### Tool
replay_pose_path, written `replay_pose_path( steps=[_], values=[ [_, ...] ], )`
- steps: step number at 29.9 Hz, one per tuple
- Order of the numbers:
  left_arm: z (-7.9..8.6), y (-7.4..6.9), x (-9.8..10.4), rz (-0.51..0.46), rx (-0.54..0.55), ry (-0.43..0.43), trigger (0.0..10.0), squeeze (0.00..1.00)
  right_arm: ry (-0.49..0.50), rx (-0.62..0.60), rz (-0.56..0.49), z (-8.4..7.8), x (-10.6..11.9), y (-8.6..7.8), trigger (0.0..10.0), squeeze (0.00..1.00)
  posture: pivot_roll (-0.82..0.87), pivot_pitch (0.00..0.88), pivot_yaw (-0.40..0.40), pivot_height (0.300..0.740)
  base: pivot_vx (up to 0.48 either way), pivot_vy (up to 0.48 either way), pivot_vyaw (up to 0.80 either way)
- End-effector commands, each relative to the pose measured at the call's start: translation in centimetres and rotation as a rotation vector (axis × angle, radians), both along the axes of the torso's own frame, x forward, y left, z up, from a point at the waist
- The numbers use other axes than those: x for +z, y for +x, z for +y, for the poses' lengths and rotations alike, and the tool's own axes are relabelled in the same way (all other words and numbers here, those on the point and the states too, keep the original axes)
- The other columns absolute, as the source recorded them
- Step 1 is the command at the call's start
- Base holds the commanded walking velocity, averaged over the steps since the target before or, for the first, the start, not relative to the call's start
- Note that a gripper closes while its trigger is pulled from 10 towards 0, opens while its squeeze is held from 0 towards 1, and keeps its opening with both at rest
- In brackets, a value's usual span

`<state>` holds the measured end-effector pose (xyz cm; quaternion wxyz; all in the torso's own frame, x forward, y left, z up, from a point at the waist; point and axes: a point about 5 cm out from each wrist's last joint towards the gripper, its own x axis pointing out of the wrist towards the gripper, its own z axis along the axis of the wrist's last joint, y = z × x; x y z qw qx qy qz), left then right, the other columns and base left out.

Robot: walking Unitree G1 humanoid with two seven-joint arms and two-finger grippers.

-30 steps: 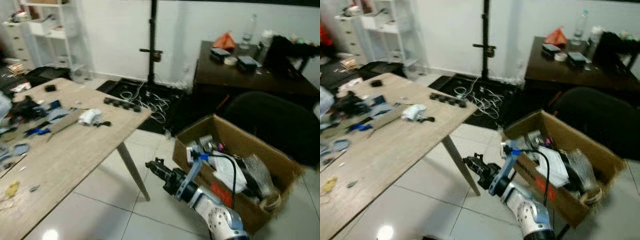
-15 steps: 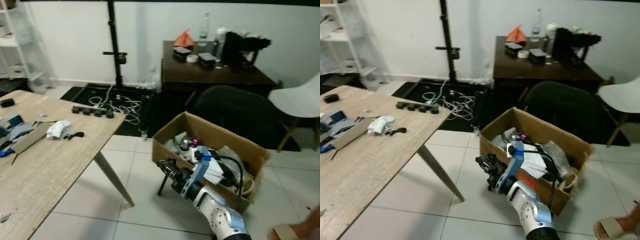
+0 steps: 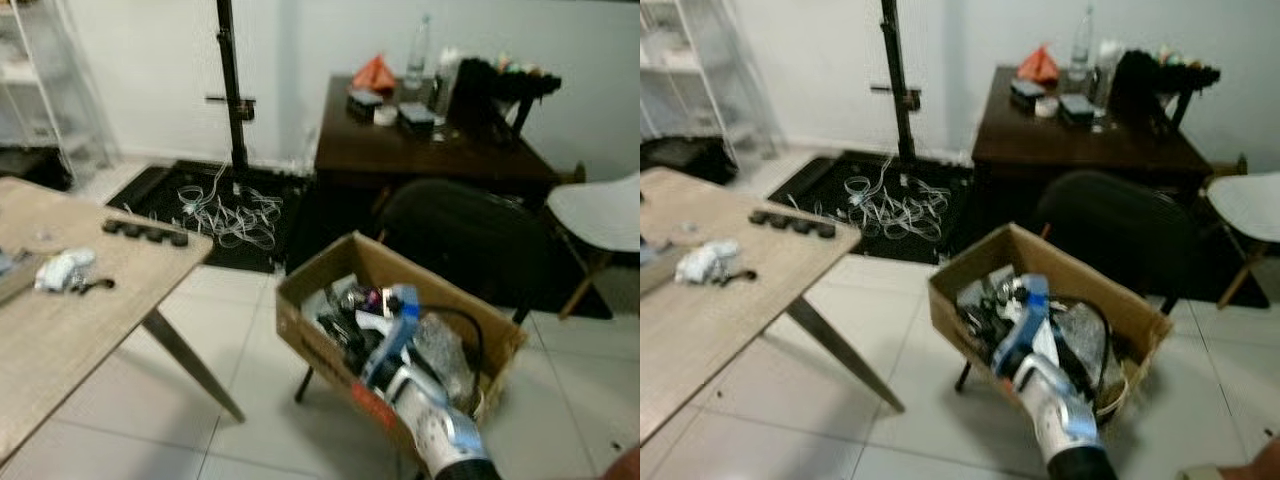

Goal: Picking trash to rubbish bin

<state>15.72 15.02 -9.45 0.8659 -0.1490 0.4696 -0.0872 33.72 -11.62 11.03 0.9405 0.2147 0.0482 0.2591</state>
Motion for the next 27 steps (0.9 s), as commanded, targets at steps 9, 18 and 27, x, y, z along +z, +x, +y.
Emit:
replay_pose_path(
  steps=[9, 18, 27],
  values=[
    [0.3, -0.6, -0.3, 0.034, 0.02, 0.013, 10.0, 0.0, -0.116, -0.146, 0.001, -2.3, -0.7, 0.5, 10.0, 0.0, -0.18, 0.119, 0.04, 0.74, 0.0, -0.107, 0.0],
    [0.3, -0.8, -0.3, 0.036, 0.017, 0.012, 10.0, 0.0, -0.147, -0.177, -0.014, -3.1, -0.9, 0.6, 10.0, 0.0, -0.17, 0.132, 0.041, 0.74, 0.0, 0.0, 0.0],
    [0.7, -1.5, -0.6, 0.054, 0.029, 0.023, 10.0, 0.0, -0.154, -0.185, -0.012, -3.2, -1.2, 0.5, 10.0, 0.0, -0.16, 0.141, 0.04, 0.74, 0.0, 0.0, 0.0]
  ],
)
